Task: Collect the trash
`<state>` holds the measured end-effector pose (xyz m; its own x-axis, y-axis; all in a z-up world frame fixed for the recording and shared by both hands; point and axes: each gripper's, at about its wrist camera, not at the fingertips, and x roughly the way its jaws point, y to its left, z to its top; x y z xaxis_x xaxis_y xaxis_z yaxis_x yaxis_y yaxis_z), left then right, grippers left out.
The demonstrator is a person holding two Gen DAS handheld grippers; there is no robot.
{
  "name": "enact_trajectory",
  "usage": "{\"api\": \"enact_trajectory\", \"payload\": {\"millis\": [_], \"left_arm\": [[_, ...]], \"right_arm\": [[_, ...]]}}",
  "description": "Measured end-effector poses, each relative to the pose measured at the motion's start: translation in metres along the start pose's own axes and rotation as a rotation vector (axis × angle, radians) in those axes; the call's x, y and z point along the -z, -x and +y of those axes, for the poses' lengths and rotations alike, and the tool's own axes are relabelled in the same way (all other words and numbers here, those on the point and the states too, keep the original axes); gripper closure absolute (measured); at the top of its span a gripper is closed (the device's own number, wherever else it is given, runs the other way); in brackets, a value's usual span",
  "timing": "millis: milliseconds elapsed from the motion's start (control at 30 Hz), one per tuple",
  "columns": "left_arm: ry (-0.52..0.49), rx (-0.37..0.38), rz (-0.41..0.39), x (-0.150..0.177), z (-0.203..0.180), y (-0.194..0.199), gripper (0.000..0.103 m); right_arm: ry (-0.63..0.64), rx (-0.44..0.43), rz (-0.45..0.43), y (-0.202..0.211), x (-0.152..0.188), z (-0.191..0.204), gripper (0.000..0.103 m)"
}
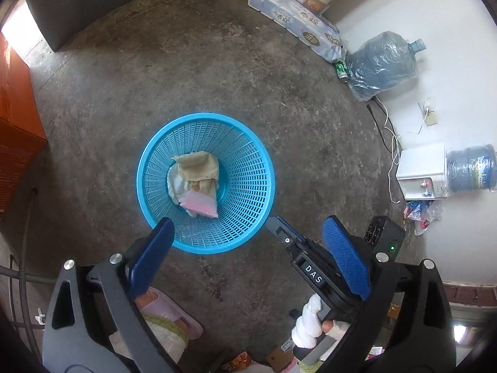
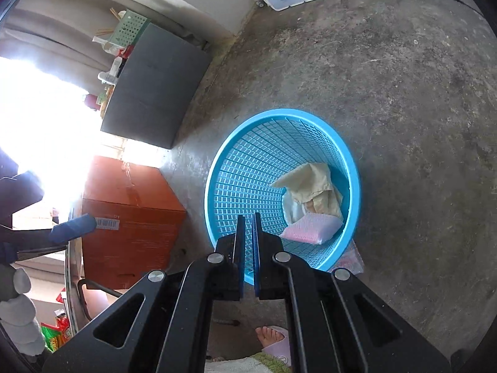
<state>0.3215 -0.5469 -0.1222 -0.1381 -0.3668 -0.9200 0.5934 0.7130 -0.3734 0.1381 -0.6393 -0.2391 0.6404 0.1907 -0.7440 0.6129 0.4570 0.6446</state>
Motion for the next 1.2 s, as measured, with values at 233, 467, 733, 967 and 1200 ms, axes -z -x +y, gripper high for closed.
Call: {"api": "enact_trajectory", "payload": {"millis": [233, 467, 733, 967, 1200], "left_arm": [[-0.055, -0.012, -0.214, 0.048, -0.012, 0.096, 0.01], [-0.179, -0.089, -0.394, 0.12, -0.029, 0.162, 0.01], [-0.135, -0.118, -0.38, 0.137, 0.013, 0.209, 0.01], [-0.033, -0.118, -0.371, 0.135, 0.069, 0.229, 0.01], [0.021, -0.139, -0.356, 0.127, 0.1, 0.224, 0.01]], "right_arm": [[0.026, 0.03, -0.024, 0.033, 0.033, -0.021, 0.098], [-0.003, 0.079, 0.082, 0.017, 0.089, -0.058, 0.07], [0.289, 0.307, 0.156, -0.084, 0.146, -0.063, 0.043], [0.144, 0.341, 0.166, -0.172, 0.138, -0.11, 0.042], [-0.023, 0.403, 0.154, -0.215, 0.121, -0.139, 0.042]]}}
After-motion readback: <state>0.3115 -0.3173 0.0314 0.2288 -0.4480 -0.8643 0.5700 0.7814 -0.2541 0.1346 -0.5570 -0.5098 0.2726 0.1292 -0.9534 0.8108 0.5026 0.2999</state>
